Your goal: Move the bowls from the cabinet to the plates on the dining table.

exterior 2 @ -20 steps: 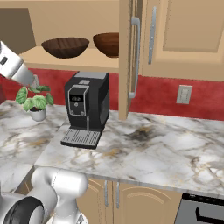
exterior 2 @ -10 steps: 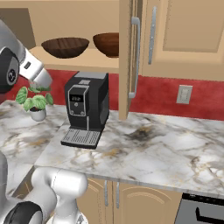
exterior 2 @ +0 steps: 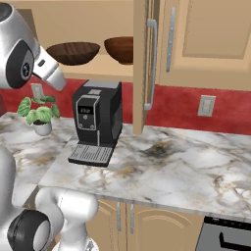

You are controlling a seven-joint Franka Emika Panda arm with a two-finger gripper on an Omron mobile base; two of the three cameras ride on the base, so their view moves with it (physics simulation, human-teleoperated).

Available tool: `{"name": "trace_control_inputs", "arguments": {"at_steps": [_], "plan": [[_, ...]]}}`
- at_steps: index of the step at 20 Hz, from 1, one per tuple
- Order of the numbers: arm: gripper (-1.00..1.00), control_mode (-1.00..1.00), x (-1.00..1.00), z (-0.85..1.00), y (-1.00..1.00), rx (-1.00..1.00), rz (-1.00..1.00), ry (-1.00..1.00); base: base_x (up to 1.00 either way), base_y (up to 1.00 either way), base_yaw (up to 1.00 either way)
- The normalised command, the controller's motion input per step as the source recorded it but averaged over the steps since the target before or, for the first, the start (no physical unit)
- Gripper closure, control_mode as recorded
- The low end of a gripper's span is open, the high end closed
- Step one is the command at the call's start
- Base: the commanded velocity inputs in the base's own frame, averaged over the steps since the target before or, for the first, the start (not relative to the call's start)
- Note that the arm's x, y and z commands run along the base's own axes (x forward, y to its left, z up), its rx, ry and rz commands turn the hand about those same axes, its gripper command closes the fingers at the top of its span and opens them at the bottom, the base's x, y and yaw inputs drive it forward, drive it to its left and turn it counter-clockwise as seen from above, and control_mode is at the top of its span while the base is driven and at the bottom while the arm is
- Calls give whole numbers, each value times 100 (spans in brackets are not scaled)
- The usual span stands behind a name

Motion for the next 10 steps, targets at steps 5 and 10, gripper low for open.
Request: {"name": "trace_control_inputs", "arguments": {"at_steps": [5,10], "plan": [[-100,-100,30,5,0,0,-2,6,0,0,0],[-100,-100,17,-1,0,5,-1,-1,0,0,0]]}}
